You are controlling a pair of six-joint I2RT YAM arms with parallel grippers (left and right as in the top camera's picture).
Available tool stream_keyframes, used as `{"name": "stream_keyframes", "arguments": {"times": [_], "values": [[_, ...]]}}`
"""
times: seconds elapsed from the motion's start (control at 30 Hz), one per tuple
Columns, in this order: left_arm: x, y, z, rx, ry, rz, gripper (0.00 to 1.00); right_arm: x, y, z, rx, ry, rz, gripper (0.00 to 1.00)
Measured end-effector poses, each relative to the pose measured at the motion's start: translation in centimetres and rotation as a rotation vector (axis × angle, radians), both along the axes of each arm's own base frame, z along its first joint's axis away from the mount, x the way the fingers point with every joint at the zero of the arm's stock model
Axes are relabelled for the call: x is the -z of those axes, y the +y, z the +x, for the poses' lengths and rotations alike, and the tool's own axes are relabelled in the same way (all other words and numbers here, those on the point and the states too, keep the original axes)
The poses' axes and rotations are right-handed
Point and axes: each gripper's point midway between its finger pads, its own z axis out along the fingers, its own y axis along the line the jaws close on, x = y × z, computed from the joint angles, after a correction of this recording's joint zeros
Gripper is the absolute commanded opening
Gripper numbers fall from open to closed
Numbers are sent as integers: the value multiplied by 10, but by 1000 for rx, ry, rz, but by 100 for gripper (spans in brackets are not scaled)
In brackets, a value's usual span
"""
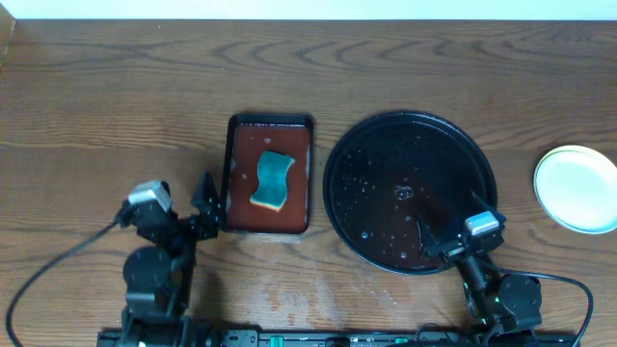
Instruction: Clean dirty plates on tray and stack at the side
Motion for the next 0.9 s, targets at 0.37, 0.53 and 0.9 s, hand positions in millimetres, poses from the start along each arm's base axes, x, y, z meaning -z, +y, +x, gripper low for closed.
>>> {"name": "stream_keyframes", "arguments": {"times": [0.37, 0.53, 0.9], "values": [[13, 15, -15, -56, -182, -7, 84, 0, 0, 0, 0, 0, 0, 99], [62, 15, -9, -57, -71, -4, 84, 0, 0, 0, 0, 0, 0, 99], [67, 15, -10, -53, -53, -4, 84, 0, 0, 0, 0, -1, 0, 99]]}}
